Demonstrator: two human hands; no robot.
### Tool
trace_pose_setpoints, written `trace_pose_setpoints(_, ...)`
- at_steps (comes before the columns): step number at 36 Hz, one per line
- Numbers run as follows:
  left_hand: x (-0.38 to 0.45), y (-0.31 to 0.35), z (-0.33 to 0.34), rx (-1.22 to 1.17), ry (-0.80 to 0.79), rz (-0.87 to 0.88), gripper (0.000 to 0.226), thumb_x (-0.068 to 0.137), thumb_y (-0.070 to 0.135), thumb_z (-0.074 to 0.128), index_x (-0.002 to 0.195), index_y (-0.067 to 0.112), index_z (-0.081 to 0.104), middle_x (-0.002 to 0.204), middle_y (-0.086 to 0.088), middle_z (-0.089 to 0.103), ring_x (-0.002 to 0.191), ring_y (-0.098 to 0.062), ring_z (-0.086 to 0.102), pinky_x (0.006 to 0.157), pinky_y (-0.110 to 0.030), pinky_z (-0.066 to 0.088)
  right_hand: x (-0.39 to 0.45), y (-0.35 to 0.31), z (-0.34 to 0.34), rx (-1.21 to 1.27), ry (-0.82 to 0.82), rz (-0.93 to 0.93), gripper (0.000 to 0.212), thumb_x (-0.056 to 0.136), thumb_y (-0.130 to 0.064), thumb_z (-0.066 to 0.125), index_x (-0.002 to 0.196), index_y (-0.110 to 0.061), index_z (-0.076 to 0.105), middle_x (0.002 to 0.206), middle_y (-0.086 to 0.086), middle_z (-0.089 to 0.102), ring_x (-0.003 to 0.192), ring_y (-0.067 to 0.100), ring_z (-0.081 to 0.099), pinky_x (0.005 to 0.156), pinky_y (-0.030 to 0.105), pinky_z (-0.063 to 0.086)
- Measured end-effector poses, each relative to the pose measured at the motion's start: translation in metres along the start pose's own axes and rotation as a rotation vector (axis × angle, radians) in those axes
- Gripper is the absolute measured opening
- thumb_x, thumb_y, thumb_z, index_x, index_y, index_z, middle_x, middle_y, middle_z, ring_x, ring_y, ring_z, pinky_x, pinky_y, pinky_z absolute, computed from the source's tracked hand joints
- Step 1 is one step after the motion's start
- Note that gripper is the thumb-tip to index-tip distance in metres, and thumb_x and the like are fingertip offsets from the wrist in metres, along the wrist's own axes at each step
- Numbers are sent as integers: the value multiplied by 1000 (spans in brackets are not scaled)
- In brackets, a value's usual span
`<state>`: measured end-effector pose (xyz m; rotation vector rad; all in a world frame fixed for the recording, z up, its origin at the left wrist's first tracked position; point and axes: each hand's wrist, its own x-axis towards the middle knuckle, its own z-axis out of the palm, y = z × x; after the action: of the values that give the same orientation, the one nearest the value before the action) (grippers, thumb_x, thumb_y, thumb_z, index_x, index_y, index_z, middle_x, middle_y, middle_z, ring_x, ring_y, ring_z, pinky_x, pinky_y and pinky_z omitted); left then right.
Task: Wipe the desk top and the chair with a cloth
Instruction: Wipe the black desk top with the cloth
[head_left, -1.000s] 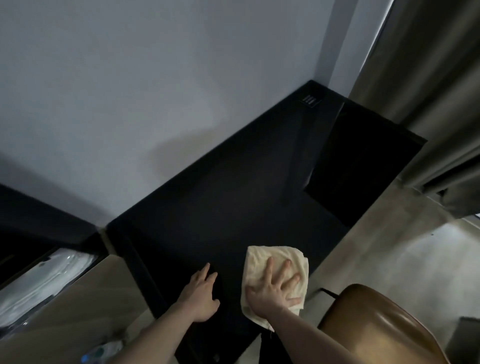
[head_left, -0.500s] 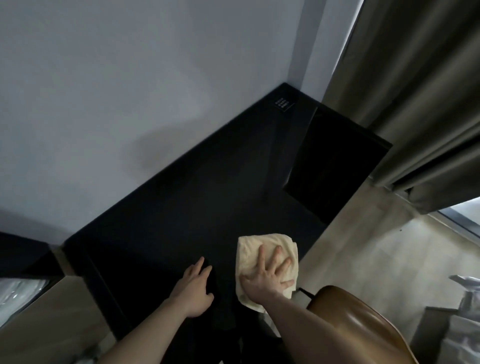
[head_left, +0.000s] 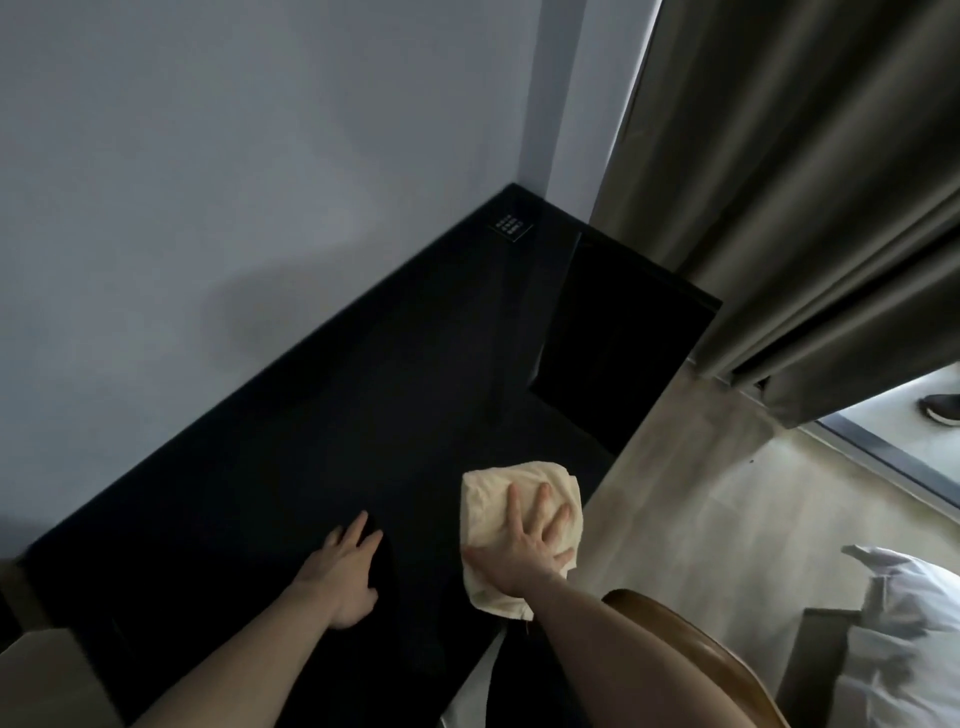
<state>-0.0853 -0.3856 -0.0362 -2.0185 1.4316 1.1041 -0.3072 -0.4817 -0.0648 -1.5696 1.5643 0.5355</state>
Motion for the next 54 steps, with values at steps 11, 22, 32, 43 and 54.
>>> trace_pose_setpoints(11, 98, 96, -98, -40, 7, 43, 93, 97, 32, 61, 162, 27, -5, 168, 1, -22, 156, -30, -5, 125, -45, 21, 98, 32, -126, 27, 85, 39, 114, 81, -89, 39, 155, -39, -31, 150, -1, -56, 141, 41, -47, 116, 76, -6)
trace_pose_setpoints(22, 180, 195, -183, -33, -30, 103, 101, 94, 32, 67, 162, 30, -8, 166, 1, -26, 155, -31, -12, 125, -50, 19, 169, 55, -210, 38, 169, 51, 110, 81, -90, 36, 154, -40, -30, 156, 2, -49, 144, 42, -43, 115, 77, -4)
trace_pose_setpoints(32, 235, 243, -228, -28, -46, 69, 113, 90, 37, 72, 159, 33, -16, 162, 3, -35, 153, -36, -20, 121, -63, 21, 234, 85, -297, -5, 221, 18, 108, 82, -89, 38, 154, -44, -29, 158, -1, -48, 147, 41, -40, 115, 78, -1)
trace_pose_setpoints(43, 262, 246, -229, -30, -25, 44, 132, 80, 40, 83, 152, 46, -28, 150, 12, -52, 145, -39, -36, 116, -74, 10, 291, 105, -385, 1, 287, 50, 106, 83, -88, 40, 157, -45, -23, 161, -3, -43, 150, 39, -34, 116, 78, 1)
trace_pose_setpoints(54, 254, 220, -207, 54, 46, 75, 116, 88, 64, 62, 149, 42, -35, 150, 9, -53, 143, -33, -41, 121, -65, -5, 303, 103, -394, -29, 295, 73, 100, 87, -89, 27, 157, -42, -25, 160, 1, -45, 149, 43, -35, 114, 77, -6)
